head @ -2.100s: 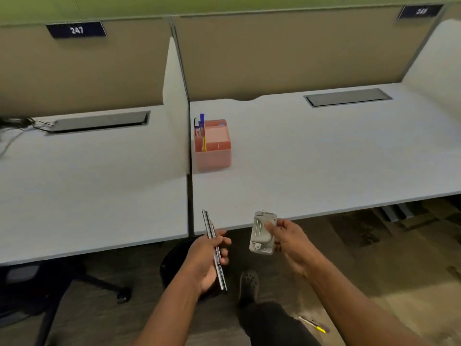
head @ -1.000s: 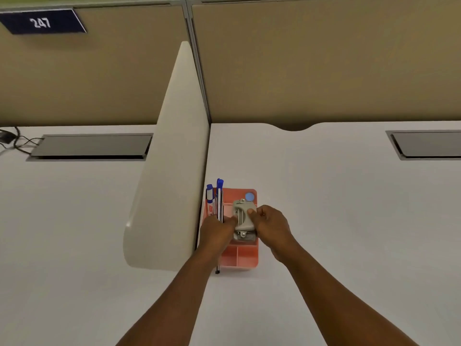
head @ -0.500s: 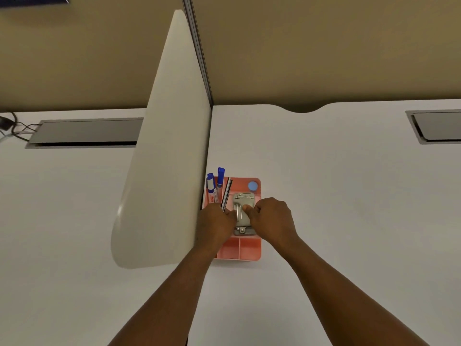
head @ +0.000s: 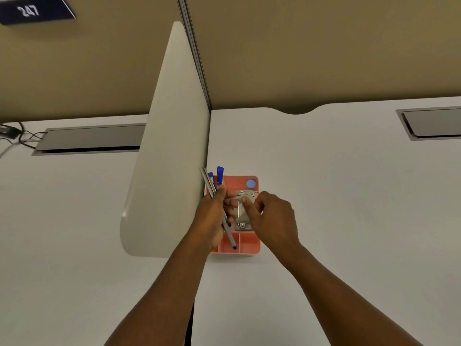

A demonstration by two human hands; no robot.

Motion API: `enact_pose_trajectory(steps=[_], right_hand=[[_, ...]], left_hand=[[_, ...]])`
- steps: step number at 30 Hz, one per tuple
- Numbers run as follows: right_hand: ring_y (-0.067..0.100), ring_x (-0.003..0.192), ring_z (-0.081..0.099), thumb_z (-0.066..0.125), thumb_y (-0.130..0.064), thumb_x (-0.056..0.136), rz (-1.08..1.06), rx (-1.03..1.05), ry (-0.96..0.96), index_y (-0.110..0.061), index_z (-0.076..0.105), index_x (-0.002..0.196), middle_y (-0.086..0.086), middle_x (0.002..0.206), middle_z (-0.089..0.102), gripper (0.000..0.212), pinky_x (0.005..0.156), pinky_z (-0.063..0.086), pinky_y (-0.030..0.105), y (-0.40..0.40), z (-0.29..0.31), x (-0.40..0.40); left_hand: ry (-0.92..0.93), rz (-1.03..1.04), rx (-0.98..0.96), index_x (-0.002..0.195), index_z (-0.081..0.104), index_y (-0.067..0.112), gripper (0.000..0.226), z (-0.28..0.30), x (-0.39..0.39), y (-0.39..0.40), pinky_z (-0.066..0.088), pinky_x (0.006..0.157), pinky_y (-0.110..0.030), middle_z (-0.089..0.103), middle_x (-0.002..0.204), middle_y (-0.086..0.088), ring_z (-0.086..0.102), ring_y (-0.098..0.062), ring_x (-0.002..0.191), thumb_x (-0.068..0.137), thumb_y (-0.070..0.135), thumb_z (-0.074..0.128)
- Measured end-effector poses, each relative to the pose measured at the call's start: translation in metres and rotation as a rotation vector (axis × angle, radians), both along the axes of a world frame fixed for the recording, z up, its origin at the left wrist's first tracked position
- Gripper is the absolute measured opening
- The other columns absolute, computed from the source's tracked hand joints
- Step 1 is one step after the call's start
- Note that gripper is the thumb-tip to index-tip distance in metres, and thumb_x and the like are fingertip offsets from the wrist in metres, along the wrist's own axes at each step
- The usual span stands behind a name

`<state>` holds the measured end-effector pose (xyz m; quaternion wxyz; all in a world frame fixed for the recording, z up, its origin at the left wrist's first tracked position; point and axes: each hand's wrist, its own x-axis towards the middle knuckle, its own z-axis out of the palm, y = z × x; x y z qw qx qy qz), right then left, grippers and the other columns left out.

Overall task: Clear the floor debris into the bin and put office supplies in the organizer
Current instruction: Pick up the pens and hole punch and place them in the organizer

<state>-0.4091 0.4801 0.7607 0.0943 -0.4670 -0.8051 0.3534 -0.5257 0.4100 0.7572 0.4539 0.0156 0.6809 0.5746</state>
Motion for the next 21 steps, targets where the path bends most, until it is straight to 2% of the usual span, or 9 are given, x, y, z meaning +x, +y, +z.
enact_pose_trajectory(steps=[3, 5, 8, 10, 14, 16, 19, 21], right_hand=[[0.001, 0.063, 0.052, 0.065, -0.047, 0.085, 0.128, -0.067, 0.143, -0.024, 0.06, 0.084, -0.013, 0.077, 0.059, 0.024, 0.058, 0.034, 0.013, -0.016, 0.014, 0.006], [-0.001, 0.066, 0.052, 0.069, -0.047, 0.082, 0.21, -0.064, 0.154, -0.025, 0.062, 0.102, -0.014, 0.088, 0.061, 0.03, 0.066, 0.039, 0.013, -0.027, 0.018, 0.007], [0.006, 0.079, 0.062, 0.066, -0.042, 0.086, 0.23, -0.074, 0.142, -0.026, 0.059, 0.119, -0.008, 0.107, 0.069, 0.037, 0.082, 0.052, 0.025, -0.035, 0.015, 0.005], [0.012, 0.087, 0.066, 0.063, -0.037, 0.09, 0.252, -0.065, 0.137, -0.023, 0.061, 0.118, -0.004, 0.108, 0.071, 0.032, 0.089, 0.054, 0.03, -0.038, 0.009, 0.004], [0.016, 0.091, 0.068, 0.054, -0.037, 0.095, 0.285, -0.049, 0.102, -0.024, 0.06, 0.119, -0.002, 0.107, 0.071, 0.027, 0.089, 0.055, 0.032, -0.045, -0.01, 0.006], [0.016, 0.094, 0.067, 0.051, -0.038, 0.097, 0.299, -0.077, 0.093, -0.026, 0.061, 0.12, -0.003, 0.109, 0.071, 0.028, 0.09, 0.056, 0.032, -0.048, -0.018, 0.006], [0.016, 0.105, 0.066, 0.052, -0.039, 0.096, 0.338, -0.092, 0.069, -0.025, 0.064, 0.118, -0.003, 0.116, 0.07, 0.028, 0.095, 0.05, 0.031, -0.055, -0.029, 0.004], [0.017, 0.109, 0.064, 0.052, -0.039, 0.096, 0.346, -0.092, 0.047, -0.024, 0.065, 0.116, -0.003, 0.118, 0.069, 0.029, 0.097, 0.049, 0.032, -0.057, -0.034, 0.002]], left_hand=[[0.093, -0.032, 0.204, 0.096, 0.071, 0.014, 0.045, 0.014, 0.006, -0.007, 0.055, 0.062, -0.022, 0.075, 0.092, -0.006, 0.071, -0.017, 0.083, 0.099, 0.045, 0.038], [0.175, -0.094, 0.247, 0.093, 0.073, 0.024, 0.045, 0.02, 0.013, -0.012, 0.055, 0.068, -0.016, 0.074, 0.105, 0.001, 0.069, -0.011, 0.1, 0.094, 0.053, 0.038], [0.175, -0.127, 0.286, 0.096, 0.07, 0.022, 0.046, 0.02, 0.022, -0.02, 0.052, 0.071, -0.011, 0.071, 0.113, 0.008, 0.065, -0.005, 0.106, 0.09, 0.054, 0.038], [0.242, -0.185, 0.26, 0.101, 0.067, 0.022, 0.046, 0.017, 0.025, -0.026, 0.049, 0.076, -0.007, 0.069, 0.115, 0.015, 0.061, 0.002, 0.11, 0.092, 0.053, 0.034], [0.448, -0.275, 0.08, 0.113, 0.062, 0.02, 0.044, 0.004, 0.029, -0.038, 0.046, 0.07, -0.002, 0.069, 0.099, 0.013, 0.063, 0.008, 0.095, 0.09, 0.051, 0.041], [0.544, -0.248, -0.024, 0.119, 0.058, 0.016, 0.044, -0.007, 0.029, -0.045, 0.047, 0.067, -0.002, 0.067, 0.1, 0.009, 0.065, 0.001, 0.093, 0.09, 0.046, 0.045], [0.547, -0.189, -0.163, 0.118, 0.06, 0.007, 0.043, -0.022, 0.028, -0.055, 0.05, 0.065, -0.005, 0.07, 0.1, -0.003, 0.066, -0.014, 0.092, 0.094, 0.041, 0.05], [0.53, -0.162, -0.239, 0.108, 0.065, 0.007, 0.041, -0.025, 0.026, -0.058, 0.048, 0.058, -0.006, 0.069, 0.086, 0.001, 0.065, -0.009, 0.079, 0.093, 0.042, 0.052]])
